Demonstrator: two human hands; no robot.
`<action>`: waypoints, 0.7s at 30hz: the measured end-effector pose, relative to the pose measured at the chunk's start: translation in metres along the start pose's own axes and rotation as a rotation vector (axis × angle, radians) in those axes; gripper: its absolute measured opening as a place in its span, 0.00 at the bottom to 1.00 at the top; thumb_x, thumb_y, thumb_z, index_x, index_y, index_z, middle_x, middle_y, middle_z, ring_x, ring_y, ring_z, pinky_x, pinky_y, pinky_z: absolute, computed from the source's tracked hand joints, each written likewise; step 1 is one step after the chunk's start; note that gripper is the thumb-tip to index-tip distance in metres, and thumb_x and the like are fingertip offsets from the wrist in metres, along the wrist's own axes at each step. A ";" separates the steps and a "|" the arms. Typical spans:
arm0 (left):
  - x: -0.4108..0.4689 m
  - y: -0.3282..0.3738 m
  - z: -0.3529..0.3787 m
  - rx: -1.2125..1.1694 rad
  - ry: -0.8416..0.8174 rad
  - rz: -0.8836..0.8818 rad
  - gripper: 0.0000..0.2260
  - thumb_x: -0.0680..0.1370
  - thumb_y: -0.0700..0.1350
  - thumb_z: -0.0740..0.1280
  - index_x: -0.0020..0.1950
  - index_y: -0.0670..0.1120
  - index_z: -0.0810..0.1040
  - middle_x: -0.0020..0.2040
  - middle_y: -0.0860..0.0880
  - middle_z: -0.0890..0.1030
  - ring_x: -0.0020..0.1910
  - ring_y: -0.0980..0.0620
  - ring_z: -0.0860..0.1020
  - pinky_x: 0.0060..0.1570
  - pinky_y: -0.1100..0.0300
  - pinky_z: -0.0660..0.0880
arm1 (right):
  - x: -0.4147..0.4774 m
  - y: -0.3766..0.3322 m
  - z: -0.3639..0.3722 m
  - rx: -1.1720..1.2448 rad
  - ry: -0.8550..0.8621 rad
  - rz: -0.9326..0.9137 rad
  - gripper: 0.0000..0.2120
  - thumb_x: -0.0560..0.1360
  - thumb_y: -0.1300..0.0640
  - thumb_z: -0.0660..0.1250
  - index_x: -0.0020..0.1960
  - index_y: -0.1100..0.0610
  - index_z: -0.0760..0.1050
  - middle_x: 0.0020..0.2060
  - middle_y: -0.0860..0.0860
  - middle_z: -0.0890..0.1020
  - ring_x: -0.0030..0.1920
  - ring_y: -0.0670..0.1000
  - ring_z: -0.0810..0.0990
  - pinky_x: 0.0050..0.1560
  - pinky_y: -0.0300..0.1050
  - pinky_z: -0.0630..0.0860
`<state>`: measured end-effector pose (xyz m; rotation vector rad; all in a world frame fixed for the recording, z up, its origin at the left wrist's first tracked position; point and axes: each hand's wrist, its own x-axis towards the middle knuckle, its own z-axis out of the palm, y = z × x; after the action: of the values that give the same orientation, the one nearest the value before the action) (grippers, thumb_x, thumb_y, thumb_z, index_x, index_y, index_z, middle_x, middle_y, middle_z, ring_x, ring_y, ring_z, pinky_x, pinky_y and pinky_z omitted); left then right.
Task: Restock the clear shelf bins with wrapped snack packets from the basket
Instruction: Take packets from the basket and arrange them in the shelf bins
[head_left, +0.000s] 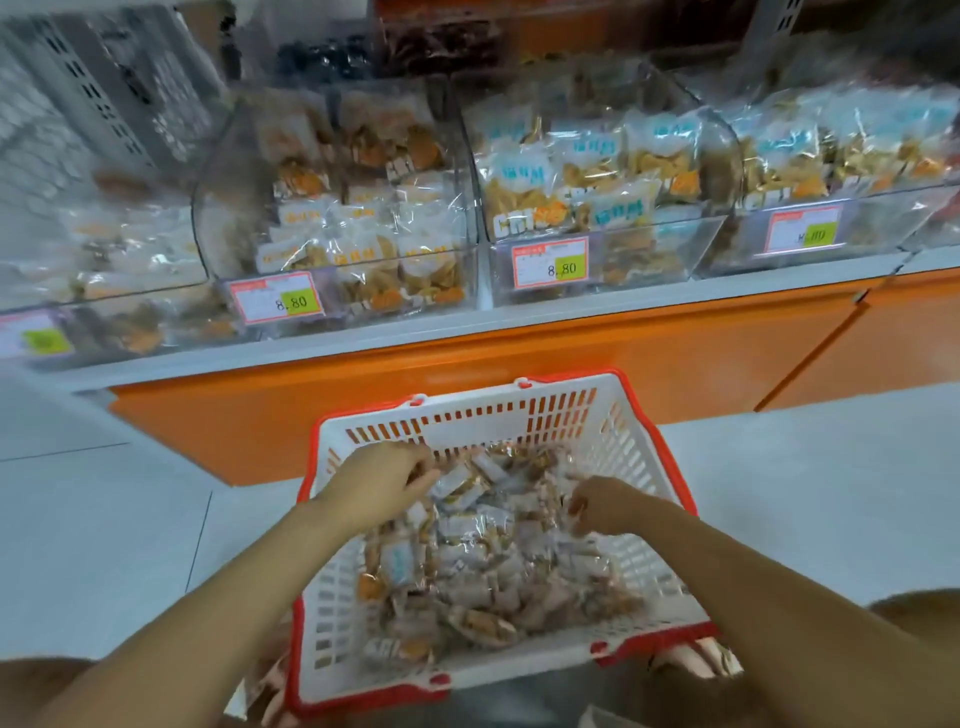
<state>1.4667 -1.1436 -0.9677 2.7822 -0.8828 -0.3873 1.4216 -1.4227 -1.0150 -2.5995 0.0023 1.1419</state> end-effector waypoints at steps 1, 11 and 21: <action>-0.012 -0.012 0.012 0.017 -0.088 -0.034 0.08 0.82 0.50 0.59 0.49 0.49 0.76 0.37 0.53 0.75 0.36 0.53 0.72 0.33 0.62 0.67 | 0.004 -0.001 0.020 -0.012 -0.074 -0.002 0.03 0.75 0.55 0.69 0.47 0.53 0.77 0.46 0.50 0.77 0.45 0.46 0.75 0.47 0.33 0.68; -0.043 -0.038 0.042 -0.353 -0.267 -0.437 0.09 0.80 0.46 0.64 0.46 0.43 0.79 0.38 0.51 0.78 0.36 0.57 0.75 0.37 0.69 0.71 | 0.005 -0.030 0.062 -0.239 0.212 -0.056 0.03 0.76 0.62 0.65 0.46 0.57 0.78 0.46 0.54 0.80 0.44 0.52 0.78 0.52 0.44 0.76; 0.001 0.053 -0.048 -2.103 0.064 -0.482 0.15 0.77 0.51 0.63 0.57 0.41 0.76 0.41 0.43 0.84 0.41 0.50 0.84 0.46 0.58 0.80 | -0.067 -0.087 -0.058 0.230 1.170 -0.663 0.12 0.64 0.73 0.74 0.35 0.61 0.73 0.51 0.53 0.81 0.41 0.43 0.75 0.41 0.33 0.72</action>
<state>1.4535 -1.1812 -0.9090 0.8919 0.3368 -0.6624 1.4286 -1.3637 -0.9063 -2.3536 -0.3997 -0.5925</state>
